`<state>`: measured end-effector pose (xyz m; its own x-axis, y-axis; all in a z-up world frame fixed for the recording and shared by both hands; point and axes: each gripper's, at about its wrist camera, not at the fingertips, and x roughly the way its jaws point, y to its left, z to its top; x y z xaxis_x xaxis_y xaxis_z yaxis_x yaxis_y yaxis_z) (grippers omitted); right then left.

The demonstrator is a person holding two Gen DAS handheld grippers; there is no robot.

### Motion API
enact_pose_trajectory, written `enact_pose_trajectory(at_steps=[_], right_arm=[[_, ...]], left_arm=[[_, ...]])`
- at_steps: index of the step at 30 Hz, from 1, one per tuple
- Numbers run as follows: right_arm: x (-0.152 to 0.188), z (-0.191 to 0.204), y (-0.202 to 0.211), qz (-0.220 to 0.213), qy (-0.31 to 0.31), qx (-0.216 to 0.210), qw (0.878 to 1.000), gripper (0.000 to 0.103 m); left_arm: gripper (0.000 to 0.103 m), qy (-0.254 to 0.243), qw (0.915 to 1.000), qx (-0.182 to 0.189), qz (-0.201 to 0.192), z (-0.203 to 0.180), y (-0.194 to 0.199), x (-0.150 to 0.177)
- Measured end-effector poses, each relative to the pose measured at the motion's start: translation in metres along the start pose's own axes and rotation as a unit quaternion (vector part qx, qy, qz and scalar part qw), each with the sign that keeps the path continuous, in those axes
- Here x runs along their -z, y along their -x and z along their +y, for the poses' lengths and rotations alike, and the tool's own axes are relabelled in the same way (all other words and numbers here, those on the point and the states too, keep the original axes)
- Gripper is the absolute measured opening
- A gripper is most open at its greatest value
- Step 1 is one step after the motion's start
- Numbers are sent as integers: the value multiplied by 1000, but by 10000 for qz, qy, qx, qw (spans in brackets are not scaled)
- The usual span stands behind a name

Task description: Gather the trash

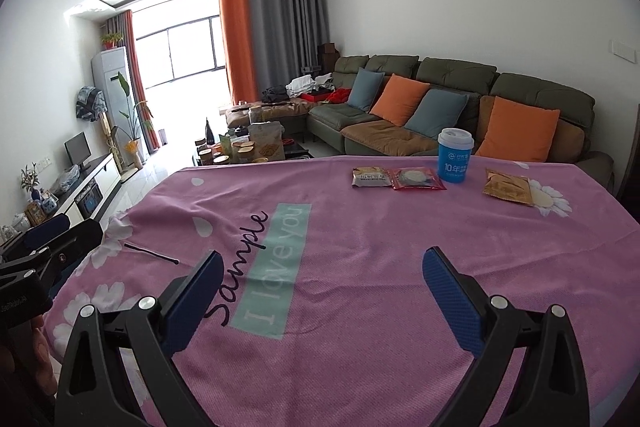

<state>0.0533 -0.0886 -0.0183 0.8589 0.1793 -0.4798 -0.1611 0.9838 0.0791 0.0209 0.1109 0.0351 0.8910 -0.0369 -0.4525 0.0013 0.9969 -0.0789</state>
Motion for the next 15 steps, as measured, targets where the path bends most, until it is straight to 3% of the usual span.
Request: enact_pose_trajectory(at_steps=[15], right_arm=[[12, 7, 24, -338, 113, 466, 9983, 96]], left_arm=[[97, -191, 9997, 86, -120, -14, 13, 10]])
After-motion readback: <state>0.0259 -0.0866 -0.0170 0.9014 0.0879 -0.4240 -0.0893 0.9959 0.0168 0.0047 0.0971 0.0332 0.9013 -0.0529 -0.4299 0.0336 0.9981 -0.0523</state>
